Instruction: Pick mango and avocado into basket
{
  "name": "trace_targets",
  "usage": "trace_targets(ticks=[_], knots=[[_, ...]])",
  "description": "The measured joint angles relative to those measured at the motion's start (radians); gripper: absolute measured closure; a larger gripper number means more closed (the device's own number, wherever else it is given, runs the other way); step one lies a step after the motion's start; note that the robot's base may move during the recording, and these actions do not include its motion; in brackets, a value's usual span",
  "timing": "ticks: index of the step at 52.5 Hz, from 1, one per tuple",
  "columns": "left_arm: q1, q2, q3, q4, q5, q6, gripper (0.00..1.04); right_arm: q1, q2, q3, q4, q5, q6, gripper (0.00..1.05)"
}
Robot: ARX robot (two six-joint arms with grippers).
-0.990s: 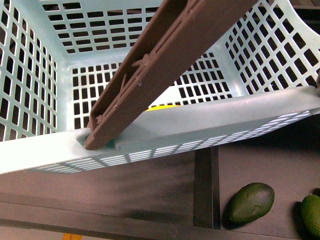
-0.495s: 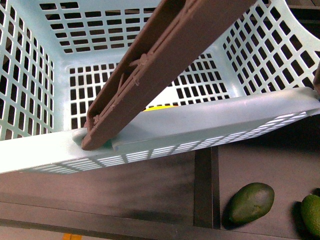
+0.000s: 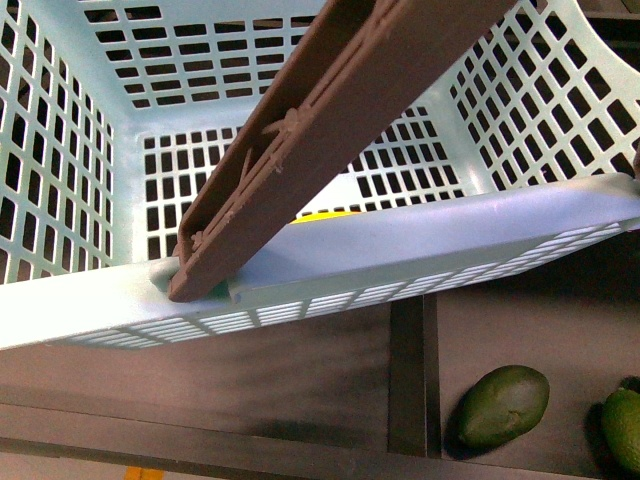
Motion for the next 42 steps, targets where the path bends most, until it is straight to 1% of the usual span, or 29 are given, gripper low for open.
trace_targets(ticks=[5,9,16,23,28,33,42], knots=[[0.000,0.000,0.000,0.000,0.000,0.000,1.00,0.056,-0.117,-0.019,-0.008,0.005,0.043,0.59],[0.000,0.000,0.000,0.000,-0.001,0.000,1.00,0.121,-0.211,-0.022,-0.018,0.025,0.080,0.59],[0.000,0.000,0.000,0.000,-0.001,0.000,1.00,0.331,-0.327,-0.017,-0.016,0.138,0.176,0.59],[0.000,0.000,0.000,0.000,-0.001,0.000,1.00,0.548,-0.303,0.011,0.056,0.257,0.273,0.59],[0.000,0.000,0.000,0.000,0.001,0.000,1.00,0.670,-0.266,0.048,0.111,0.317,0.325,0.59],[0.000,0.000,0.000,0.000,0.000,0.000,1.00,0.760,-0.220,0.083,0.149,0.354,0.360,0.59],[0.000,0.000,0.000,0.000,0.000,0.000,1.00,0.853,-0.153,0.117,0.187,0.416,0.389,0.59]])
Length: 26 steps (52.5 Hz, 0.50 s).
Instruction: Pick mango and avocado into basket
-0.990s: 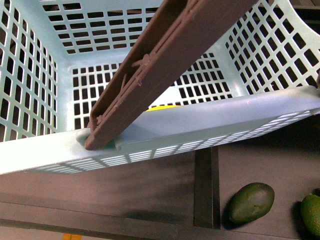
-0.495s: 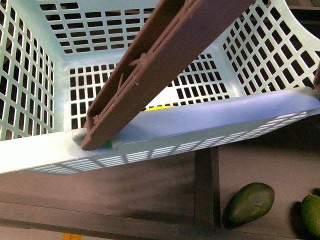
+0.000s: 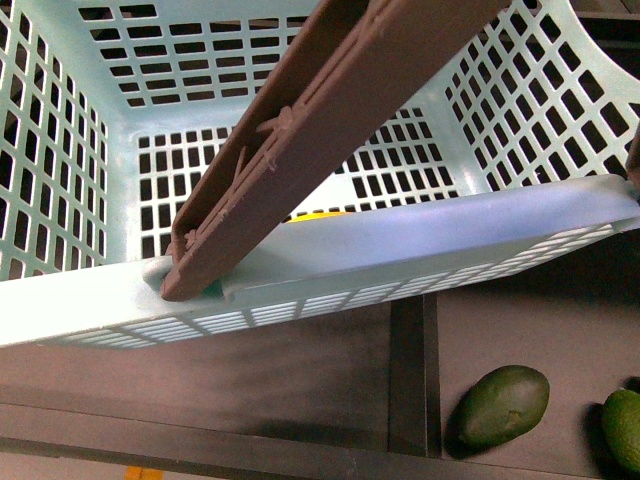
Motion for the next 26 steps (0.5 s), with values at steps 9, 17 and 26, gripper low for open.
trace_targets(ticks=[9,17,26], knots=[[0.000,0.000,0.000,0.000,0.000,0.000,1.00,0.073,0.079,0.008,0.036,0.047,0.020,0.59],[0.000,0.000,0.000,0.000,0.000,0.000,1.00,0.102,0.111,0.008,0.050,0.065,0.031,0.41],[0.000,0.000,0.000,0.000,0.000,-0.003,1.00,0.101,0.097,0.008,0.044,0.105,0.043,0.09]])
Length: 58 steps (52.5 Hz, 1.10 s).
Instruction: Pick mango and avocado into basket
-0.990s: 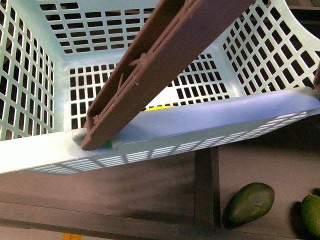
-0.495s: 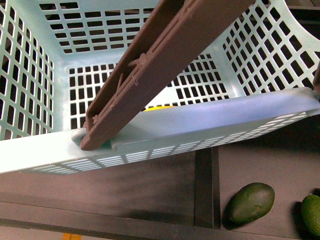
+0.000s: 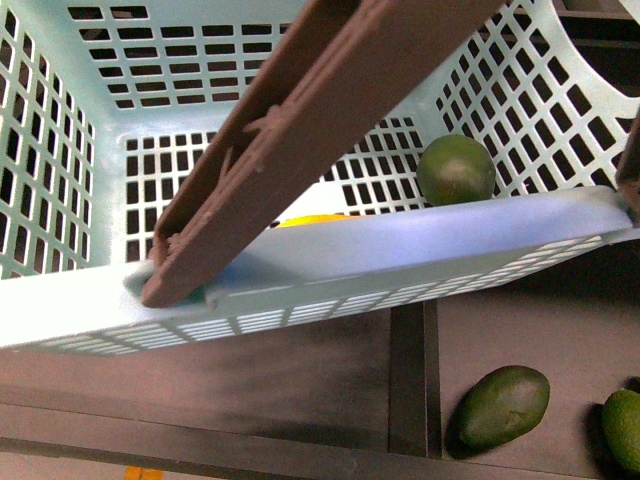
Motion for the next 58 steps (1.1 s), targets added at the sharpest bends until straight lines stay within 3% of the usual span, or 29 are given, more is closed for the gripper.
trace_targets(ticks=[11,19,28,31,34,44,55,58], knots=[[0.000,0.000,0.000,0.000,-0.005,0.003,1.00,-0.072,-0.127,-0.021,-0.081,0.068,0.002,0.09],[0.000,0.000,0.000,0.000,0.001,0.003,1.00,-0.196,-0.256,-0.092,-0.158,0.235,-0.002,0.09],[-0.002,0.000,0.000,0.000,-0.002,0.007,1.00,-0.220,-0.278,-0.103,-0.161,0.248,-0.004,0.09],[-0.002,0.000,0.000,0.000,0.001,0.003,1.00,-0.216,-0.291,-0.170,-0.023,0.378,-0.051,0.20],[-0.001,0.000,0.000,0.000,0.001,0.002,1.00,-0.226,-0.317,-0.233,0.052,0.402,-0.074,0.28],[0.001,0.000,0.000,0.000,-0.006,0.006,1.00,-0.282,-0.426,-0.412,0.130,0.373,-0.098,0.58],[0.000,0.000,0.000,0.000,-0.002,0.003,1.00,-0.340,-0.558,-0.580,0.157,0.310,-0.108,1.02],[0.000,0.000,0.000,0.000,-0.003,0.003,1.00,-0.350,-0.584,-0.605,0.157,0.302,-0.111,1.03]])
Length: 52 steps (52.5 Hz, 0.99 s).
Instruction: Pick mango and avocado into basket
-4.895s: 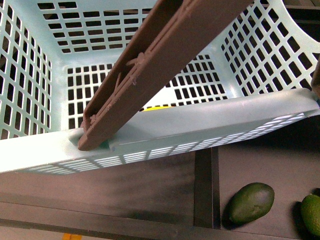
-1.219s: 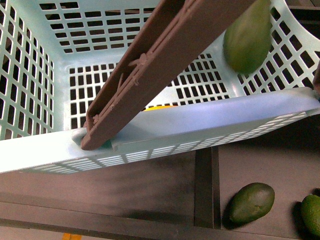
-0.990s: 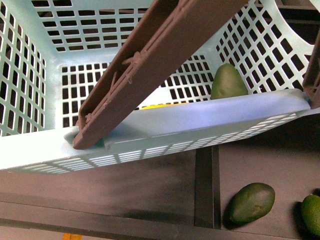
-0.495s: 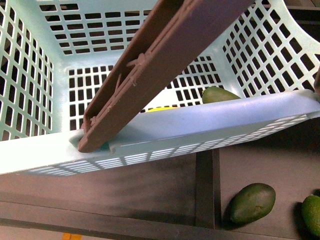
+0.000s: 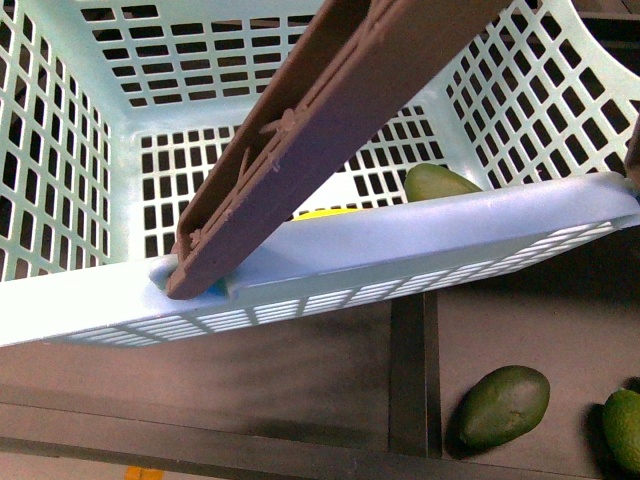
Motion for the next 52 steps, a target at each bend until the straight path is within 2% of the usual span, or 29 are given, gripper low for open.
trace_targets(ticks=[9,13,19,43,52], knots=[[0.000,0.000,0.000,0.000,0.001,0.000,1.00,-0.026,-0.072,-0.061,-0.010,-0.021,0.000,1.03],[0.000,0.000,0.000,0.000,0.001,0.000,1.00,-0.074,-0.110,-0.085,-0.024,-0.093,0.000,1.03],[0.001,0.000,0.000,0.000,0.000,0.000,1.00,-0.105,-0.155,-0.111,-0.043,-0.097,0.000,1.03],[0.001,0.000,0.000,0.000,0.000,0.000,1.00,-0.107,-0.391,-0.195,-0.195,-0.102,0.000,1.03],[0.001,0.000,0.000,0.000,0.001,0.000,1.00,-0.107,-0.430,-0.214,-0.193,-0.105,0.000,1.03]])
